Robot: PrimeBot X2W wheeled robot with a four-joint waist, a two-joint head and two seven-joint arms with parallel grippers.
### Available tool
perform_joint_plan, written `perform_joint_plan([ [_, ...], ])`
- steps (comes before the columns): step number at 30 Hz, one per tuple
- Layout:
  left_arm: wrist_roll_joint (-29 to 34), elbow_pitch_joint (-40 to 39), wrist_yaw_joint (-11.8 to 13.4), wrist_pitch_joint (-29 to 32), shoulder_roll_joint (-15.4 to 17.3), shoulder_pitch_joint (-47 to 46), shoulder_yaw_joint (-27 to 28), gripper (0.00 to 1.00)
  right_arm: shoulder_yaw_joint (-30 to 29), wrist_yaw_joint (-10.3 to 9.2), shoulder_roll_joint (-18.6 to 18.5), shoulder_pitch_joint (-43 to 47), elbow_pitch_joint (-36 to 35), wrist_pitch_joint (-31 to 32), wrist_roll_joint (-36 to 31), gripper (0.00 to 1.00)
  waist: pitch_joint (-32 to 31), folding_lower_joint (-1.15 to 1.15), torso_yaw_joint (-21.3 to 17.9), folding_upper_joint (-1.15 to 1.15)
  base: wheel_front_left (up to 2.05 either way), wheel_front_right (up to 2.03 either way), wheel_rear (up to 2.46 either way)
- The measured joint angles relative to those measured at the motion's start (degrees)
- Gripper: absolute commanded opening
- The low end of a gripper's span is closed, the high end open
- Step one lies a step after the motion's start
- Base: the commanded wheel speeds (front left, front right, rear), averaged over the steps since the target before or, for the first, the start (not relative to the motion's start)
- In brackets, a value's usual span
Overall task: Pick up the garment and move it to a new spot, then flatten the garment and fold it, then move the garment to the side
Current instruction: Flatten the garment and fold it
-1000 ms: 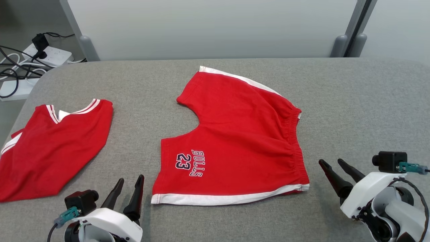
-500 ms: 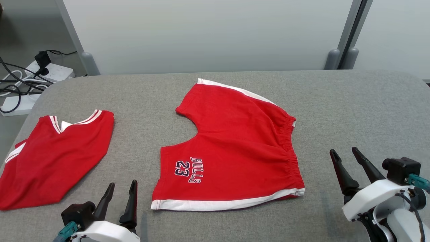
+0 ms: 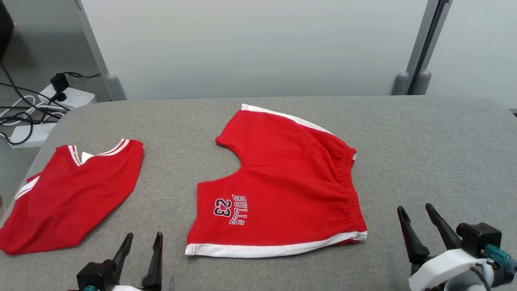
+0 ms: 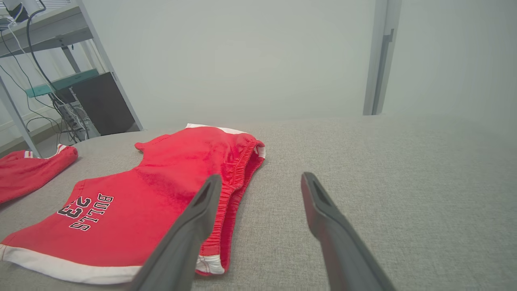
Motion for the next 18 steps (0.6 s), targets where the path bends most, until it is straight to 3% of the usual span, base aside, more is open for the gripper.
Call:
perform_joint_plan([
  [8, 1.3, -0.8, 0.1, 0.0, 0.0, 1.4, 0.4, 1.00, -2.0, 0.00, 1.3, 2.4, -2.1, 0.0, -3.5, 1.00, -0.6, 0.00, 0.1, 0.00, 0.00, 0.00, 0.00],
  [18, 2.0, -1.1, 2.3, 0.0, -0.1, 3.6, 0.2, 1.00, -1.9, 0.00, 2.8, 5.0, -2.3, 0.0, -6.6, 1.00, -0.3, 0.00, 0.0, 0.00, 0.00, 0.00, 0.00],
])
